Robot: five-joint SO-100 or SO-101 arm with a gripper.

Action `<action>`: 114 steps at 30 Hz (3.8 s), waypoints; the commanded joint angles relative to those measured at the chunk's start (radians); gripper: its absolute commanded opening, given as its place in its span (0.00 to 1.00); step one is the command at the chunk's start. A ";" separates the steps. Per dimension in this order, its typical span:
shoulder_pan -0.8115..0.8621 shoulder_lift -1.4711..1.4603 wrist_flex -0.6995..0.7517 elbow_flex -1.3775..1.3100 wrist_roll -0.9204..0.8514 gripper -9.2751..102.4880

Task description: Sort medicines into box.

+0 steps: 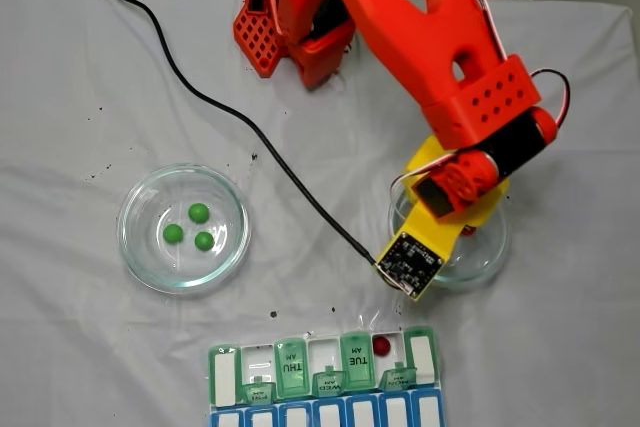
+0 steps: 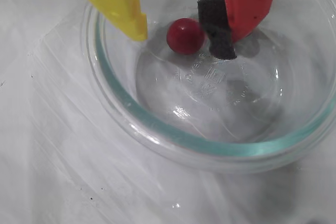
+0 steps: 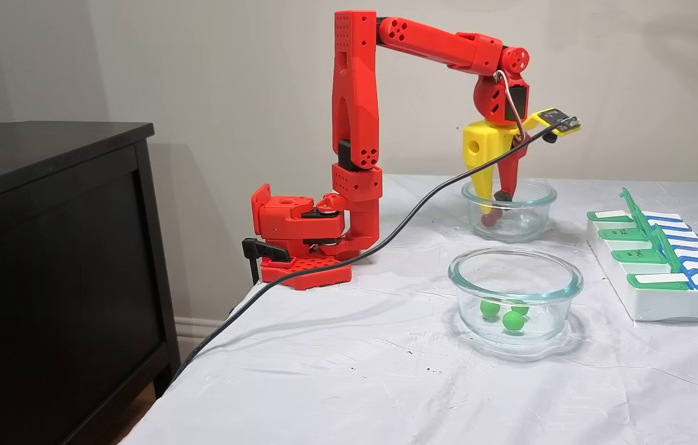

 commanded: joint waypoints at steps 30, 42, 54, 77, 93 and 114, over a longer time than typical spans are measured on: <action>-0.143 -0.048 -0.034 0.072 0.207 0.26; -0.209 0.052 -0.005 0.064 0.341 0.25; -0.255 0.049 0.020 0.058 0.370 0.24; -0.232 -0.094 -0.009 0.075 0.364 0.25; -0.233 -0.072 -0.061 0.086 0.285 0.08; 0.261 0.434 -0.049 -0.160 -0.003 0.08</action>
